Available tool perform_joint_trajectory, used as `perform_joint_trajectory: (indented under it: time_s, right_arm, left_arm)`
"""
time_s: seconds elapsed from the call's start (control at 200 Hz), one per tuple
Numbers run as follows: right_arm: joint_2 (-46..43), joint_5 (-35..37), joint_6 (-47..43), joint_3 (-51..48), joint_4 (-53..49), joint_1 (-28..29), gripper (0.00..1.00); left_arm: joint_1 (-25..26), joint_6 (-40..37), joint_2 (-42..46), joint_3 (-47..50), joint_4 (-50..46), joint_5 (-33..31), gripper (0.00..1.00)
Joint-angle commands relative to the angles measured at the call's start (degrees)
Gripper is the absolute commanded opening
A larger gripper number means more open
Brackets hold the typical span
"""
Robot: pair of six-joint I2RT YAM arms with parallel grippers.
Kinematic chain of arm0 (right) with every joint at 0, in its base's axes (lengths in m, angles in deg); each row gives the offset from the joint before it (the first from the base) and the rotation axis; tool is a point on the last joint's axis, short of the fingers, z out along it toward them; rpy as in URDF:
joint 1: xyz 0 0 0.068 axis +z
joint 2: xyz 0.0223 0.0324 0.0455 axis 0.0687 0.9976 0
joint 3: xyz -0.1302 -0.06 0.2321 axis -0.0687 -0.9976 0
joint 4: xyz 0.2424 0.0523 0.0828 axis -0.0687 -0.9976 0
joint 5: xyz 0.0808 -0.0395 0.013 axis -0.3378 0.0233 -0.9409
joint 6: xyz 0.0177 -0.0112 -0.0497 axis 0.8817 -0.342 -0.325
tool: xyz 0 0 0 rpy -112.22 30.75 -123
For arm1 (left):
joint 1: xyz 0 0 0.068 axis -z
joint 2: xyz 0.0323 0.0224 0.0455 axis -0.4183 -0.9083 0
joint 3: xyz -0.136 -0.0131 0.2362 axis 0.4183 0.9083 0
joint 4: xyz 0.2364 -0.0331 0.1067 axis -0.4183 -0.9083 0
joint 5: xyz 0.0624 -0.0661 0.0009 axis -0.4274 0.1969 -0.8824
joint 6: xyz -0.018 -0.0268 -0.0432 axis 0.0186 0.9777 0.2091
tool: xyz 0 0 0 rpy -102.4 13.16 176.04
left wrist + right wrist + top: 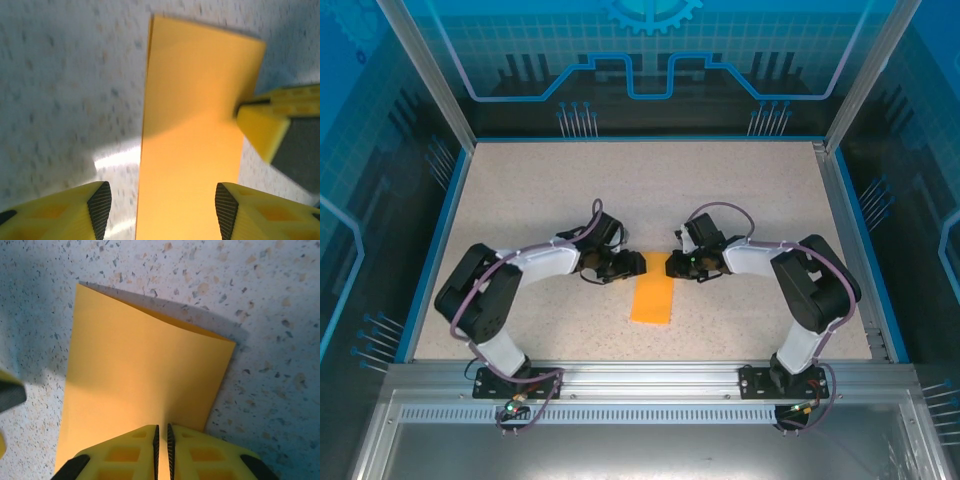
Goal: Fold a paper plane with a square sheet of paper (pick it up from the middle)
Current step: Fold the square sheet of paper in half at the center of the table.
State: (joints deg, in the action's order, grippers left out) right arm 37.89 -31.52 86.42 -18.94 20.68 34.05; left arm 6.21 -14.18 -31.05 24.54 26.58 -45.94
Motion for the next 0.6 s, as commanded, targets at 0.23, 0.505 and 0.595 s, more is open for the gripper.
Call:
perform_joint_trajectory:
  time_s: [0.23,0.505,0.595]
  right_arm:
    - [-4.25,-1.34,0.19,-0.40,-0.63,1.34,0.21]
    - [-9.78,-0.19,1.57,-3.48,-3.83,4.44,0.23]
    - [-11.09,0.29,2.70,-5.98,-3.31,5.62,0.23]
  left_arm:
    - [5.51,10.73,11.21,7.63,-5.64,-1.37,0.62]
    - [9.28,16.12,16.48,12.55,-5.94,-1.91,0.62]
    - [10.53,17.32,16.98,13.73,-5.08,-2.55,0.61]
